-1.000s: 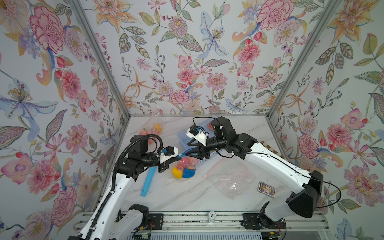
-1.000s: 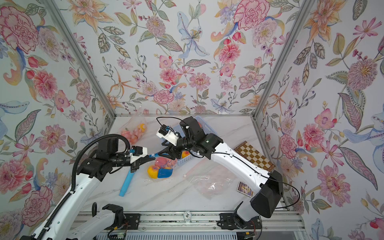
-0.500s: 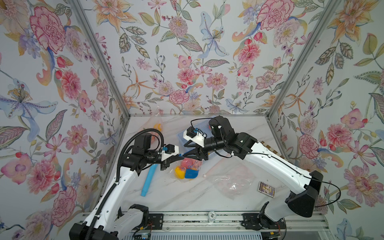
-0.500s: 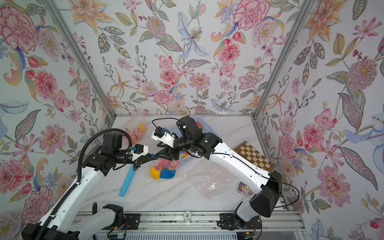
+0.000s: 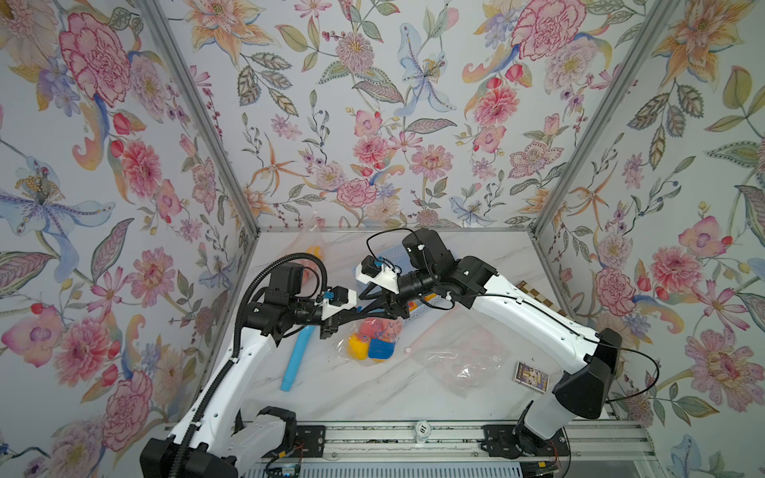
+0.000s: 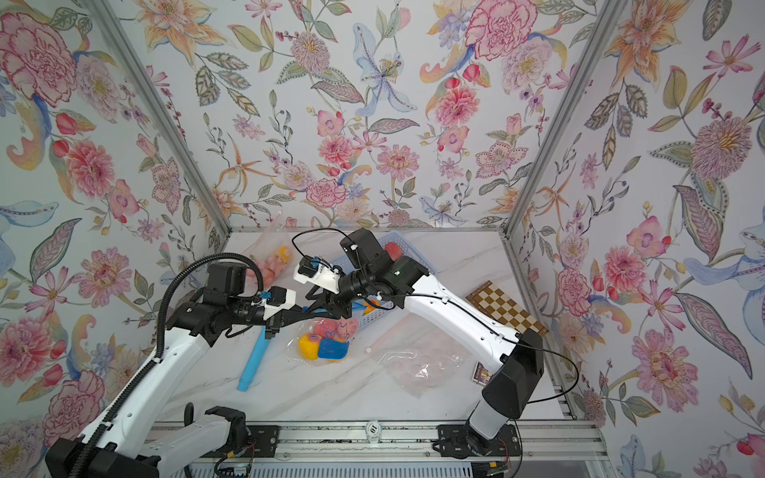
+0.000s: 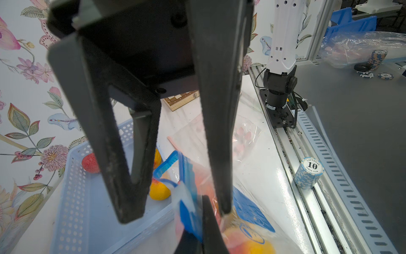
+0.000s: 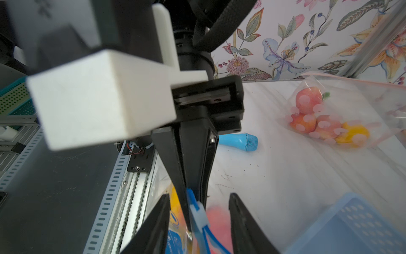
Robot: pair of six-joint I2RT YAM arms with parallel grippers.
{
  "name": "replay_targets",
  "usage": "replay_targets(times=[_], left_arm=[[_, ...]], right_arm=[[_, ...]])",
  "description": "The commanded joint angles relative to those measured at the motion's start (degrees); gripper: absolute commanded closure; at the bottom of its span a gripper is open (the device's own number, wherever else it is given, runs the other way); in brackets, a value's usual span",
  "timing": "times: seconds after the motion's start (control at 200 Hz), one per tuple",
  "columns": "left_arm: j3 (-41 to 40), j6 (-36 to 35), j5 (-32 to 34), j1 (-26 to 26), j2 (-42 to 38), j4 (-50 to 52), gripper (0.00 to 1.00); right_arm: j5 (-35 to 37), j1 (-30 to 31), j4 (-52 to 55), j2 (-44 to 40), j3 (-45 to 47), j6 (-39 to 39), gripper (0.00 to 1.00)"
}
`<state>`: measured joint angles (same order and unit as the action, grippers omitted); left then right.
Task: Place the peach in a zip-top bag and seal the zipper
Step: Zip the zipper on the zipper food storage bag.
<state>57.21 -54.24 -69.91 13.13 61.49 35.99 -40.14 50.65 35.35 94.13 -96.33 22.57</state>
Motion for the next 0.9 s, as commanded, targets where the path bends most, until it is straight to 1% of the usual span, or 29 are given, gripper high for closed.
replay_targets(times=[0.0,0.105,0.27,0.45,0.561,0.756,0.896], left_arm=[[1.7,-0.8,-1.5,-0.4,-0.1,0.6,1.00],[1.5,-0.3,-1.1,-0.3,-0.5,-0.1,1.00],[-0.1,3.3,0.6,-0.3,-1.6,-4.4,1.00],[-2.5,9.6,2.9,-0.4,-3.5,-11.9,1.00],[-3.7,12.8,4.9,-0.3,-4.4,-15.0,1.00],[-4.9,16.5,9.6,-0.4,-5.2,-17.4,1.00],[-6.1,19.3,14.0,-0.3,-6.1,-19.9,1.00]], right_arm=[[-1.3,-0.1,2.3,1.1,-1.2,1.3,0.57],[-1.3,-0.4,2.5,1.3,-1.1,1.2,0.63],[-1.1,-0.8,2.5,0.7,-0.5,1.1,0.73],[-0.6,-0.9,2.5,0.2,0.2,0.9,0.90],[0.8,-0.9,2.5,0.1,0.3,0.6,0.92],[3.6,-0.9,2.4,-0.4,0.3,0.2,0.99],[6.9,-0.9,2.3,-1.0,1.2,-0.4,1.00]])
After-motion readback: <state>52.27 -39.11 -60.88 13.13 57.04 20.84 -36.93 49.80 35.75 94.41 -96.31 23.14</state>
